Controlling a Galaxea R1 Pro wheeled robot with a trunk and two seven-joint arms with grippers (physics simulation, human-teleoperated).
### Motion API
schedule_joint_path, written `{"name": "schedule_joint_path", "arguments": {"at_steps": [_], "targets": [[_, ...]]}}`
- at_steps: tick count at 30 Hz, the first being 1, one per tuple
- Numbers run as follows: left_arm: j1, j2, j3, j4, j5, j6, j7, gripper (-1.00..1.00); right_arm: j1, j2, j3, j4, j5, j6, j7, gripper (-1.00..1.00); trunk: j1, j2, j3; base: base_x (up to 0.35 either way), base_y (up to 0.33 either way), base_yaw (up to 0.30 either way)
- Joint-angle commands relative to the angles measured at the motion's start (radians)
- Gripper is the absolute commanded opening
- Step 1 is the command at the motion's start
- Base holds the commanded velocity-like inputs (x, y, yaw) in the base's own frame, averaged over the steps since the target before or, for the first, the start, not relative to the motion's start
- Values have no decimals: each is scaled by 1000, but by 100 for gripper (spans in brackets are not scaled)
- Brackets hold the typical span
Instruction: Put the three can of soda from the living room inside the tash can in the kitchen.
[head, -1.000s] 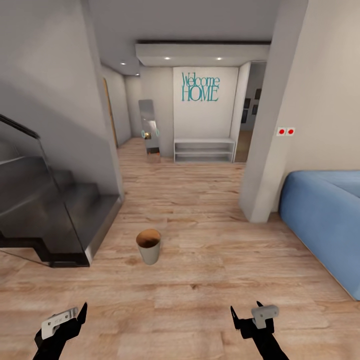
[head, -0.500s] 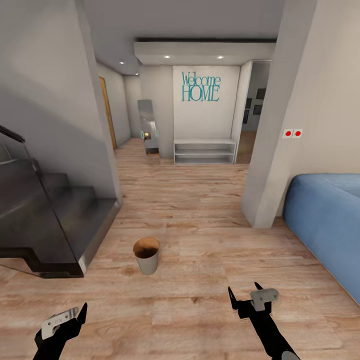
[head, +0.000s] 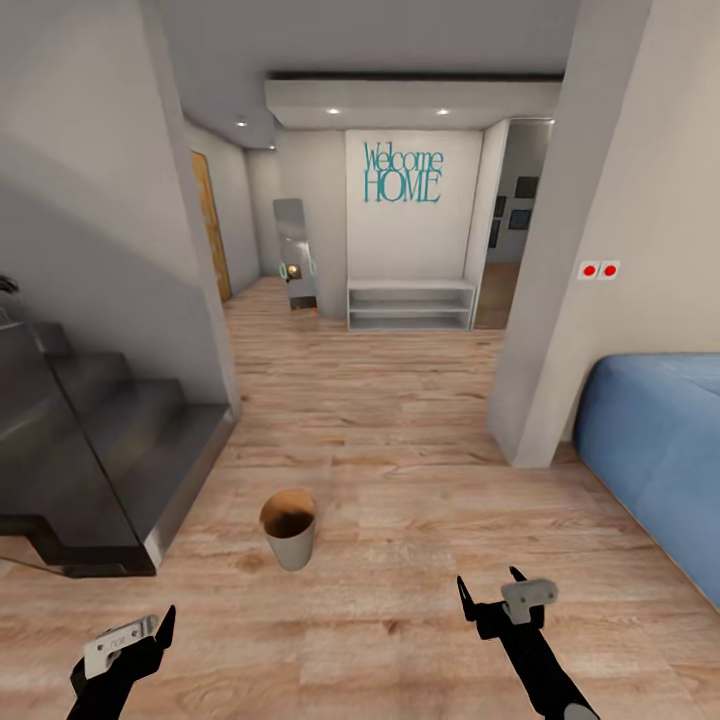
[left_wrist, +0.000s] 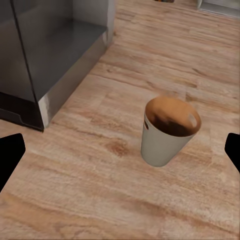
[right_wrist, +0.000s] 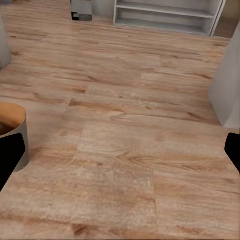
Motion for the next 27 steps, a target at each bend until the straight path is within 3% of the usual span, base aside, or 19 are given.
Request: {"name": "schedule_joint_path", "arguments": {"at_steps": [1, 27], "targets": [[0, 0, 0, 0, 0, 0, 0, 100, 1, 0, 0, 8, 0, -1, 0, 100, 0, 0, 0, 228, 0, 0], [0, 0, -1, -1, 2, -4, 0, 100, 1, 2, 5, 43, 0, -7, 0, 100, 0, 0, 0, 220, 0, 0]]}}
